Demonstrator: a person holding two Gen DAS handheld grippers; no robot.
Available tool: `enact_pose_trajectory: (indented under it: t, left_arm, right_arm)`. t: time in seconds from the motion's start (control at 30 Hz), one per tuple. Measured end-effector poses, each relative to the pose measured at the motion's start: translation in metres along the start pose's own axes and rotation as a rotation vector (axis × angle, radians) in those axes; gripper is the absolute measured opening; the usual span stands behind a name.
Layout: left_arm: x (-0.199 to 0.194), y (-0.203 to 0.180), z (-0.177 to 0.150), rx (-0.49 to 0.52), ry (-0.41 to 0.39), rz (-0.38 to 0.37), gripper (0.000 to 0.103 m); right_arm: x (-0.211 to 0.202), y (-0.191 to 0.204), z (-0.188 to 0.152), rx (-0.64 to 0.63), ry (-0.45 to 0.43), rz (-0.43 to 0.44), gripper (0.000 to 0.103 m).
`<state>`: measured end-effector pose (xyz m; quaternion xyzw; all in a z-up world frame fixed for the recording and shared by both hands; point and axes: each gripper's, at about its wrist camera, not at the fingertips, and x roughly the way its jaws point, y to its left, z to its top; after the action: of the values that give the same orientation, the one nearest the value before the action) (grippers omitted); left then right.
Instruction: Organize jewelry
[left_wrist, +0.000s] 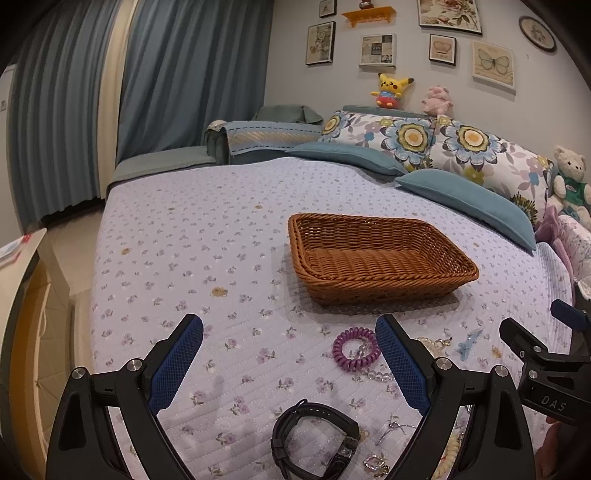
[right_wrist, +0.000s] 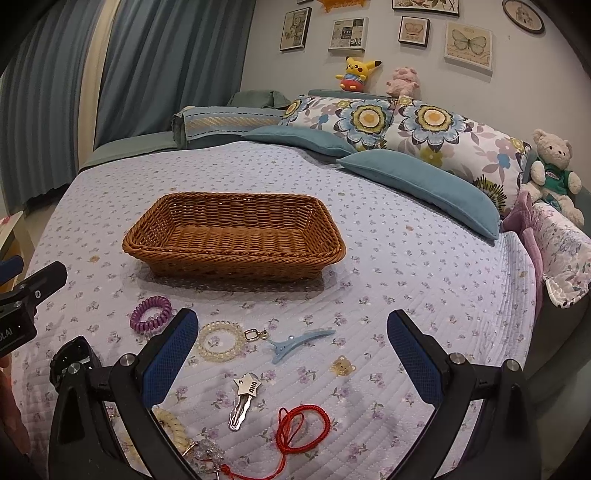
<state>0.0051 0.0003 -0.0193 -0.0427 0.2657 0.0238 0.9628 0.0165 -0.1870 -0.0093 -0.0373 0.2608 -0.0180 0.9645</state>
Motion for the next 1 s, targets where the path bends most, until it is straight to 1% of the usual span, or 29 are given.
enact_pose_trajectory:
  t: [0.77, 1.0]
  left_arm:
    - [0.0034, 0.0024, -0.0013, -0.01, 0.009, -0.005, 0.095]
    - [0.0041, 0.0072, -0.0005, -0.031, 0.014, -0.006, 0.095]
  right_arm:
    - [0.0031, -0.0001, -0.0012, 0.002, 0.018, 0.006, 0.102]
    - [0.0033, -0.0004, -0.0013, 0.001, 0.017, 0.007, 0.102]
